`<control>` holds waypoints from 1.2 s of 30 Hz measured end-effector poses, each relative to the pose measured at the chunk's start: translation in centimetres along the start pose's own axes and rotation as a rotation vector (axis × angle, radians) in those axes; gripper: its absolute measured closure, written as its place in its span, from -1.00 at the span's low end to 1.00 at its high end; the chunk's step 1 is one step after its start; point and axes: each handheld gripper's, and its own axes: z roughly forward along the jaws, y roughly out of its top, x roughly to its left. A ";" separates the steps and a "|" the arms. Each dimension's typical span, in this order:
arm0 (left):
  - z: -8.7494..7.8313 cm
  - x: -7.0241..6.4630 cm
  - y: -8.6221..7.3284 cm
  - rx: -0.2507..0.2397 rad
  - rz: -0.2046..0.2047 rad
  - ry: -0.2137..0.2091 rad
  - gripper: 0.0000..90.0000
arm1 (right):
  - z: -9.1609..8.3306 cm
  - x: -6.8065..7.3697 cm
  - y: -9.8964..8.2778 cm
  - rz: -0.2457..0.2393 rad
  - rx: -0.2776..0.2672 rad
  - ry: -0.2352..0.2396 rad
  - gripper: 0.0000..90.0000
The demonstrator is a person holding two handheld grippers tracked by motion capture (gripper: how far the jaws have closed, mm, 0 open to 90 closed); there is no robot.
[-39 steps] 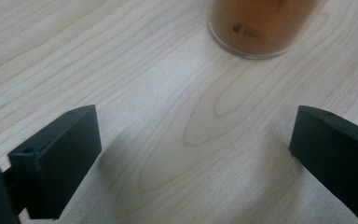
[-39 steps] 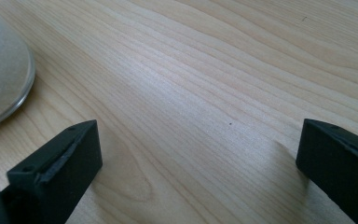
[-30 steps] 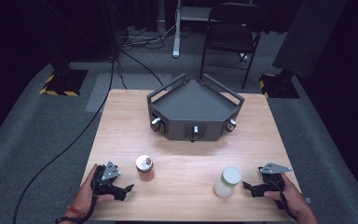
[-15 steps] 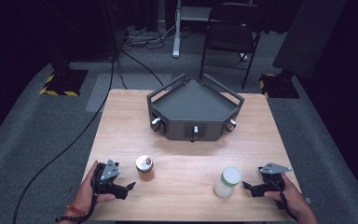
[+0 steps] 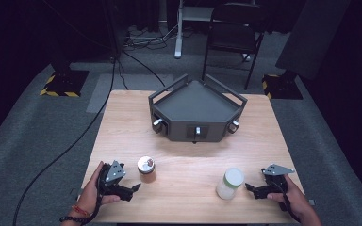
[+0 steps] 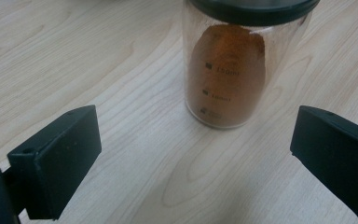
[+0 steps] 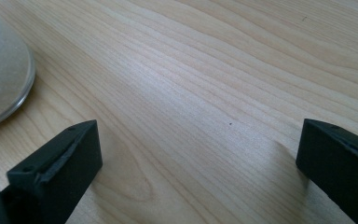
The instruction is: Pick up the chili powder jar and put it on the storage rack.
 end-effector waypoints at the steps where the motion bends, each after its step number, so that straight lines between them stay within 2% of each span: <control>1: 0.0 0.0 0.1 0.000 0.005 -0.002 -0.97 | 0.0 0.0 0.0 0.000 0.000 0.000 -1.00; 7: 0.1 0.2 0.3 -0.015 -0.004 -0.018 -0.97 | 0.0 0.0 0.0 0.000 0.000 0.000 -1.00; 20: 0.7 0.1 1.3 -0.019 0.020 -0.044 -0.97 | 0.0 0.0 0.0 0.000 0.000 0.000 -1.00; 36: 1.9 0.6 2.0 -0.039 -0.009 -0.072 -0.97 | 0.0 0.0 0.0 0.000 0.000 0.000 -1.00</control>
